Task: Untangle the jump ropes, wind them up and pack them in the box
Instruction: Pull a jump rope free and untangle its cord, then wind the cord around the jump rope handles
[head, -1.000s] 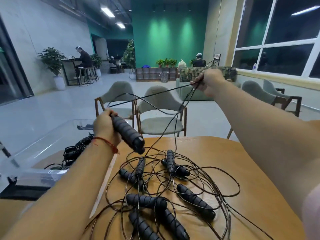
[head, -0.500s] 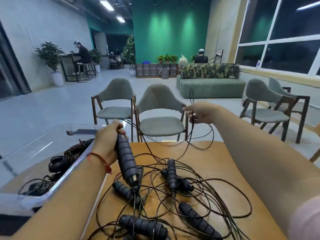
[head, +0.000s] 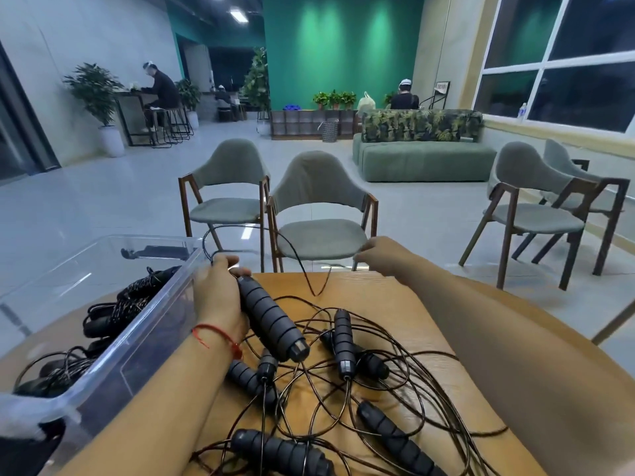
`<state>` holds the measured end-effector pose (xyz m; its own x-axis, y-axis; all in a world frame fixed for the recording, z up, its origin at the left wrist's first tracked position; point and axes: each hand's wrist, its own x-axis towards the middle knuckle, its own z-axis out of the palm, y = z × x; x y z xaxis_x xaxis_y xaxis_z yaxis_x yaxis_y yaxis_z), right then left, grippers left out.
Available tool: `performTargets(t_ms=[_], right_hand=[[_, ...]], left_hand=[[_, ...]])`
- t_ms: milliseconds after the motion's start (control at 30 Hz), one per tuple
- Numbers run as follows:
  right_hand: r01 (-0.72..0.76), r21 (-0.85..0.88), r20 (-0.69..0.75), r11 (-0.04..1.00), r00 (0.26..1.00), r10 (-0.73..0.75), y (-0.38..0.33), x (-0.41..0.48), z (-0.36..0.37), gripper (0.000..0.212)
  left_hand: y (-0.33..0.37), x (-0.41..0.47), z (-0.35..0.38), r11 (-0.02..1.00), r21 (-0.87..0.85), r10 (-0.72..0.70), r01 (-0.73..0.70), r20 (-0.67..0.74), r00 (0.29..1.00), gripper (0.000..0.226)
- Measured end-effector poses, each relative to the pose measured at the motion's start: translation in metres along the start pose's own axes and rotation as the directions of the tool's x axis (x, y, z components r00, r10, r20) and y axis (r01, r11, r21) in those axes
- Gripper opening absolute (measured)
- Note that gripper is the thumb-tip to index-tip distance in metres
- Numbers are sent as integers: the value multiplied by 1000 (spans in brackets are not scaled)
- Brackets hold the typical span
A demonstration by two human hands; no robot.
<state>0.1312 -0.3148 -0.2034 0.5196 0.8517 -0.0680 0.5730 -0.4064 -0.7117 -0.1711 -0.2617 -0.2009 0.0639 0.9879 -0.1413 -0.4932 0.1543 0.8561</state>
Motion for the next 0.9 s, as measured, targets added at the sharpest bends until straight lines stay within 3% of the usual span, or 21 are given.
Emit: performTargets(t_ms=[100, 167, 333, 400, 567, 633, 733, 833, 900], right_hand=[[-3, 20, 103, 1000, 995, 1, 4, -10, 21, 18], [-14, 70, 167, 997, 986, 2, 1, -18, 28, 20], [-51, 212, 400, 976, 916, -39, -18, -45, 38, 46], [-56, 266, 493, 962, 866, -86, -24, -54, 43, 55], [-81, 321, 648, 944, 746, -156, -32, -65, 56, 67], [-19, 309, 645, 951, 739, -195, -32, -66, 65, 61], [30, 378, 534, 925, 809, -244, -27, -60, 76, 43], [-14, 523, 408, 852, 882, -236, -20, -48, 79, 36], [-9, 560, 372, 828, 896, -242, -14, -40, 83, 39]], left_hand=[[-7, -10, 5, 993, 105, 63, -59, -32, 997, 20], [-14, -15, 7, 986, 167, 28, -31, 22, 999, 22], [-29, -14, 12, 929, 296, -279, 221, 172, 945, 28], [-34, -12, 14, 907, 331, -333, 260, 187, 924, 28], [-44, -1, 22, 856, 507, -208, 104, 153, 966, 33], [-49, 5, 28, 837, 543, -177, 66, 155, 972, 34], [-53, 18, 35, 857, 497, -239, 137, 146, 960, 35], [-55, 32, 38, 936, 199, -332, 291, 223, 917, 19], [-59, 39, 37, 945, 127, -327, 302, 284, 901, 28]])
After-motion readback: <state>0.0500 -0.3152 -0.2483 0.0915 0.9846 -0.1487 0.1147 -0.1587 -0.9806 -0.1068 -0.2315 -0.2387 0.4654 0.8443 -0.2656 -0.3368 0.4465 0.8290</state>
